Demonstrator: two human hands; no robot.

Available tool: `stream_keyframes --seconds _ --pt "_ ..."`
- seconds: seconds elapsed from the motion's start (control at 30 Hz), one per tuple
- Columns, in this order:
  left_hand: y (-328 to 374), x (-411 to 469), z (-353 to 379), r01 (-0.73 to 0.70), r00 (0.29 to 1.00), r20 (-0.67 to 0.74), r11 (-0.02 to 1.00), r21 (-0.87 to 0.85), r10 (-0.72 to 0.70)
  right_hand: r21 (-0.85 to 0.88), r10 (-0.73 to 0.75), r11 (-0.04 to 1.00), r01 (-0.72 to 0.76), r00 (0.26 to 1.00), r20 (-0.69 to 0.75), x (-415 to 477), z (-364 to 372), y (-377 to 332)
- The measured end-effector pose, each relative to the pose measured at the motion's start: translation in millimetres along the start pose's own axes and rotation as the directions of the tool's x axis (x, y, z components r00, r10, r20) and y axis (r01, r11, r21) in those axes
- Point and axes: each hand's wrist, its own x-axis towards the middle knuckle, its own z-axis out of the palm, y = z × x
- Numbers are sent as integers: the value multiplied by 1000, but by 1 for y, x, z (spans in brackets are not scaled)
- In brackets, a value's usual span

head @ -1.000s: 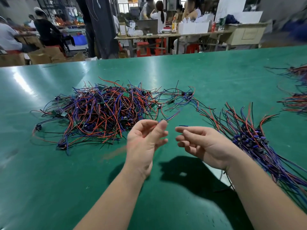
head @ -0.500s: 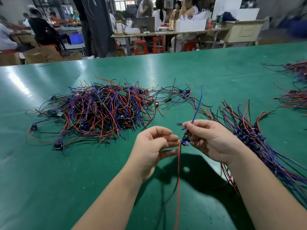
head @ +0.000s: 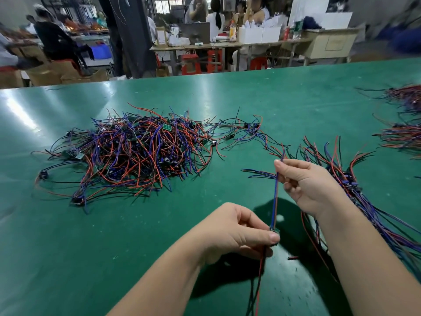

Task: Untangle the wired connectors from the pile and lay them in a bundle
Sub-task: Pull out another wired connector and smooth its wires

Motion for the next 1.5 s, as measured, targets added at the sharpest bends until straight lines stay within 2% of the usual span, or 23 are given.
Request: stream_keyframes --seconds 0.17,0.33,0.43,0.57,0.67,0.7,0.73,0.8,0.83,0.9,1.0,1.07,1.13,1.2,1.27,1.33,1.4,1.47,1.5 --pt "4 -4 -2 18 999 29 999 35 -19 29 -27 999 27 999 -24 -1 0 -1" --pt "3 -6 -4 50 996 65 997 58 -54 -135 -213 970 203 975 -68 1 1 3" --pt "4 -6 -9 38 998 46 998 50 -40 -146 -282 953 267 954 -97 2 -1 3" --pt "8 -3 -17 -44 992 -114 999 7 44 92 -303 938 334 919 -251 5 -9 -8" --pt "11 2 -21 -102 954 -291 990 -101 69 129 -342 903 409 869 -358 6 -19 -19" --pt "12 4 -23 -123 941 -332 983 -137 71 82 -371 906 415 873 -316 6 -19 -19" --pt "12 5 -23 -141 929 -363 976 -164 73 4 -400 912 410 891 -215 4 -18 -17" --pt "12 6 -24 -169 917 -391 964 -203 78 -226 -389 882 412 910 141 -3 -9 -8" --pt "12 7 -23 -179 916 -392 959 -221 81 -330 -327 841 428 889 320 -9 -3 -2" --pt "10 8 -22 -196 920 -380 950 -242 93 -465 -202 747 475 829 522 -17 7 9" --pt "9 9 -21 -210 924 -361 956 -205 126 -534 -243 599 597 771 589 -21 16 18" --pt "10 10 -21 -206 928 -353 956 -207 123 -538 -314 552 637 757 573 -19 17 17" --pt "13 10 -22 -193 929 -356 955 -223 105 -519 -408 560 645 761 505 -16 13 14" --pt "16 10 -24 -195 913 -397 956 -219 95 -482 -482 638 600 800 357 -10 5 6" --pt "19 8 -30 -216 867 -487 959 -183 102 -436 -508 720 539 838 197 -4 -7 -4" --pt "21 5 -41 -234 771 -616 971 -42 159 -512 -536 708 485 842 57 2 -20 -12" --pt "20 2 -57 -158 591 -741 946 282 319 -671 -545 643 370 836 -61 6 -33 -15" --pt "19 -4 -73 28 405 -739 801 598 538 -805 -541 542 243 833 -113 8 -41 -15" --pt "17 -7 -81 102 339 -709 725 681 618 -853 -532 484 195 839 -110 9 -43 -14"
